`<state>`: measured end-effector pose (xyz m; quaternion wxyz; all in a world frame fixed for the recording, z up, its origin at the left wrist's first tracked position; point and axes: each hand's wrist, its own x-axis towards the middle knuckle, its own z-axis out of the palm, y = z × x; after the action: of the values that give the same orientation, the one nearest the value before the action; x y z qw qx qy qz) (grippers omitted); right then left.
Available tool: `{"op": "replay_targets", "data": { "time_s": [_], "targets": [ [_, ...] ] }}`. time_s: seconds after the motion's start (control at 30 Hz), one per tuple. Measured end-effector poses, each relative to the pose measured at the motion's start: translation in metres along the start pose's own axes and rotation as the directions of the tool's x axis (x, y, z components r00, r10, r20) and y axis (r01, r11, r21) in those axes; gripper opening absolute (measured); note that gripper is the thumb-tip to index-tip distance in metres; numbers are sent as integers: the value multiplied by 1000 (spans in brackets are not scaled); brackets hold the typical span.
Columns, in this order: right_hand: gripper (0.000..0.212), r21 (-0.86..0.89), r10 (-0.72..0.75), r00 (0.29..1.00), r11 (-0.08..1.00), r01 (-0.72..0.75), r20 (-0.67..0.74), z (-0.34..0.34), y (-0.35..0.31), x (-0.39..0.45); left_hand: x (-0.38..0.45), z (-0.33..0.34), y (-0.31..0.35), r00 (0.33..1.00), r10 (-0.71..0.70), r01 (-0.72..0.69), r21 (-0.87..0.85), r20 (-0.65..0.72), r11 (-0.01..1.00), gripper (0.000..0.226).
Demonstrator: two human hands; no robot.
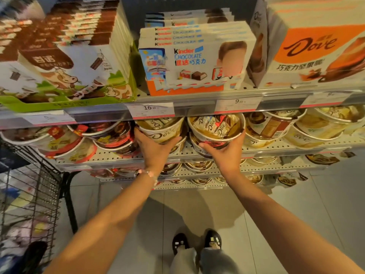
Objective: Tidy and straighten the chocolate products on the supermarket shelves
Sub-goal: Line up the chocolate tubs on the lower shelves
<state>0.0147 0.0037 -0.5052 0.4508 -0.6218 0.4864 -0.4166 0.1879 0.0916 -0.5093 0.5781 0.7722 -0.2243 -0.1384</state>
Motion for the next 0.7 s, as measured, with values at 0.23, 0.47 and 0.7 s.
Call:
{"op": "replay_targets", "data": {
  "time_s": [0.23,0.47,0.7],
  "targets": [
    [118,-78,-41,995,996,34,-90,0,17,1,13,10,-8,992,-25,28,28,-122,999,130],
    [113,-141,-135,989,980,142,54,-24,30,24,25,-6,-29,998,56,-47,211,-37,976,141],
    [110,-108,-204,950,966,235,237,-43,37,52,29,-16,-22,973,221,-227,122,61,966,120]
  ]
}}
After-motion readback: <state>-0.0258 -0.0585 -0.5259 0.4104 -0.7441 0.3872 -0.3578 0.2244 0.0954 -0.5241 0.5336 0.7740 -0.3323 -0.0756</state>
